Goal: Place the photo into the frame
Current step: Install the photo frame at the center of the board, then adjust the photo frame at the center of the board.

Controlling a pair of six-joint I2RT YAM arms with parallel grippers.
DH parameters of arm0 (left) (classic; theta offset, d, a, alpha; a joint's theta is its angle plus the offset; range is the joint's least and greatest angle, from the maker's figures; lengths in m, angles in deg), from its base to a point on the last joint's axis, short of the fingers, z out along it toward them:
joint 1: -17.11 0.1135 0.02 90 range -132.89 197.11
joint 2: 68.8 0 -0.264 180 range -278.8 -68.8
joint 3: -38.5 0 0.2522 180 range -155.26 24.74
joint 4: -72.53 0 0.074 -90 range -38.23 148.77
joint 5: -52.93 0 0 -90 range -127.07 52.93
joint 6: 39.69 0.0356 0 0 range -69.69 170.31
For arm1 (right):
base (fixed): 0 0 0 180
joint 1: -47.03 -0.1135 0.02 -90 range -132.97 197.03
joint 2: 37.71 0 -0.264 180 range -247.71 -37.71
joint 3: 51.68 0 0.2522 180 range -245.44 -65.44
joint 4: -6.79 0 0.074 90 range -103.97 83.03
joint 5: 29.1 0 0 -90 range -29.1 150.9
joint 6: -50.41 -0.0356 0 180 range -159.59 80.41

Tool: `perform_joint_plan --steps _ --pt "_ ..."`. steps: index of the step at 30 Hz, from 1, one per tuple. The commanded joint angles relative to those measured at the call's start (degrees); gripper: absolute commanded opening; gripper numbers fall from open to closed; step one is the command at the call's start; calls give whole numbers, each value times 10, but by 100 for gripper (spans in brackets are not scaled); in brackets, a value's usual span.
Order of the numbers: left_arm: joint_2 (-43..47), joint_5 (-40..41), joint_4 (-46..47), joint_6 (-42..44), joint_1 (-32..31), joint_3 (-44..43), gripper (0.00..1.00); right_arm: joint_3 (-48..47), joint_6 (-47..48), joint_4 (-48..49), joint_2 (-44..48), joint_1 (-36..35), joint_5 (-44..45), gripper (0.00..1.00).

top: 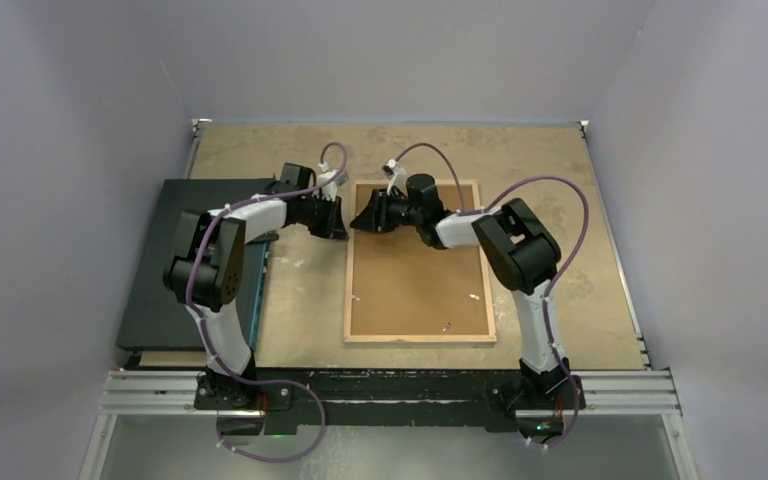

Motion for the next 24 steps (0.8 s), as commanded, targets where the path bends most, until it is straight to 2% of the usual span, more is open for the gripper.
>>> perform_joint_plan --steps 1,3,5,8,10,14,20,24 --pt "32 2 -36 33 6 -5 3 23 -12 -1 120 18 1 53" --pt "38 4 -57 65 9 -12 4 41 -11 -32 163 36 33 63" --pt "46 10 -76 94 10 -14 5 61 -12 -73 207 58 85 76" --pt "58 21 -97 138 10 -6 6 78 -23 -192 272 96 231 97" --pt "71 29 -94 160 8 14 7 100 -32 -235 309 127 304 99" --pt "100 66 -81 209 -18 57 9 123 -40 -298 334 191 371 99" --pt "100 103 -84 234 -69 85 9 69 -14 -360 245 224 396 99" --pt "103 113 -81 240 -95 104 8 42 -18 -360 197 228 371 99"
